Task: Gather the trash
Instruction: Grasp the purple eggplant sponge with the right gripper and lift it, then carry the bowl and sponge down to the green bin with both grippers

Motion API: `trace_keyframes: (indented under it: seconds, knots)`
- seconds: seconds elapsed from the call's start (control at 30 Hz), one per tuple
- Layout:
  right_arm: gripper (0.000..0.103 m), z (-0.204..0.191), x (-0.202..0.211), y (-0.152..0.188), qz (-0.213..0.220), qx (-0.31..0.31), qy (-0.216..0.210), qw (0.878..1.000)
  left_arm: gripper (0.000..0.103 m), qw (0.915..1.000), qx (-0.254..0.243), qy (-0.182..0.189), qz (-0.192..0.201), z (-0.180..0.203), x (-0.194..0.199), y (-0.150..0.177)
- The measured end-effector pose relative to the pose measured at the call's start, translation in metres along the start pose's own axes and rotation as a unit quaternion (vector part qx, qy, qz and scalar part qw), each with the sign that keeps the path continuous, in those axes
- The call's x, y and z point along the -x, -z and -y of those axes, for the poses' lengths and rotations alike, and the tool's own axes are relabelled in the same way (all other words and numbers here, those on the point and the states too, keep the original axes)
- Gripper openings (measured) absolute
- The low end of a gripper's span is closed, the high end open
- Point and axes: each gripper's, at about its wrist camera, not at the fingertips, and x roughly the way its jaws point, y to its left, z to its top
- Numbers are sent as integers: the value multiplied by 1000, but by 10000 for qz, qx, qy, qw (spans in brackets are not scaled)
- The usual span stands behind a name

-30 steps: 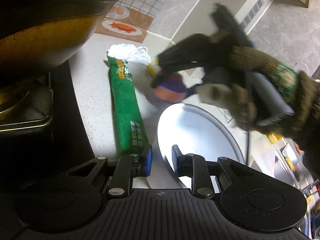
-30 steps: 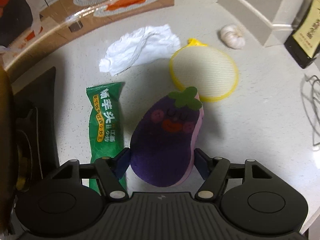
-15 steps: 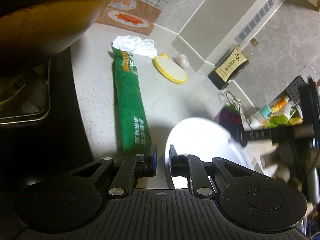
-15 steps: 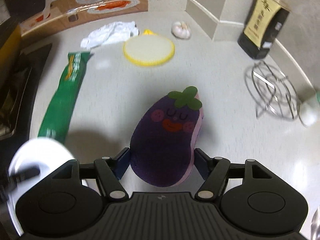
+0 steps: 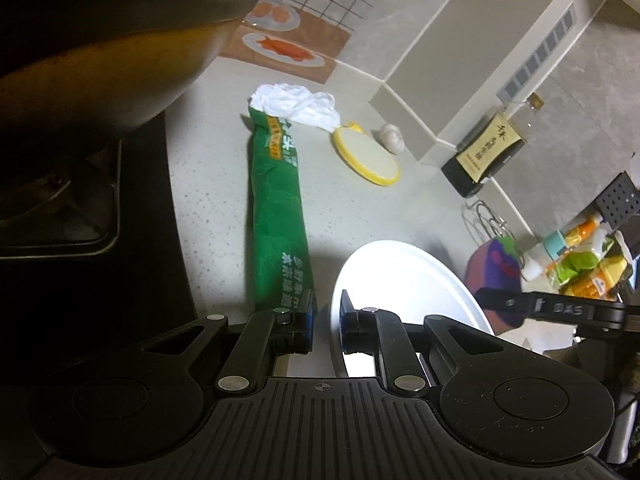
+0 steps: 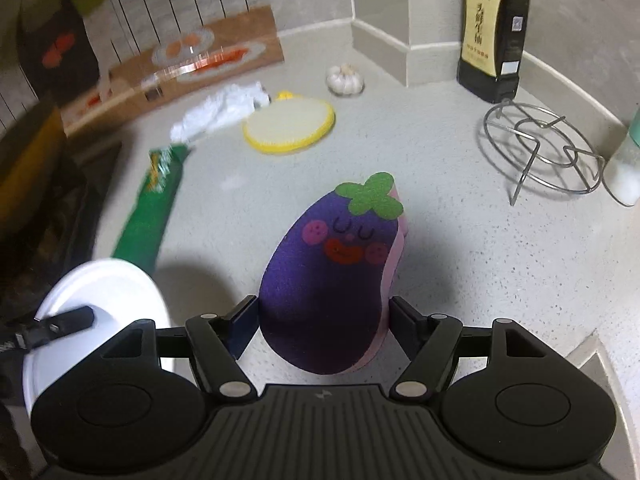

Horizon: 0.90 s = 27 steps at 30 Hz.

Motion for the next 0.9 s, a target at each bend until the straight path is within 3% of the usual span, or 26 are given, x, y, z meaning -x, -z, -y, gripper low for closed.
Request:
trace_keyframes:
  seconds: [0.13,0.47,0.67,0.9]
  knots:
    - [71,7,15,2,242,46,7,9997,15,9999,-137,-30,-9,8,-2,1]
    - [71,18,35,24,785,73,649,9948,13,9999,-53,-34,121,6,2,10]
    - [72,16,34,40,801,237,704,9940,13,9998,2,-94,166,6,5,11]
    - [72,8,24,55,530,617,800,9935,13,9999,60,-66,120,6,5,11]
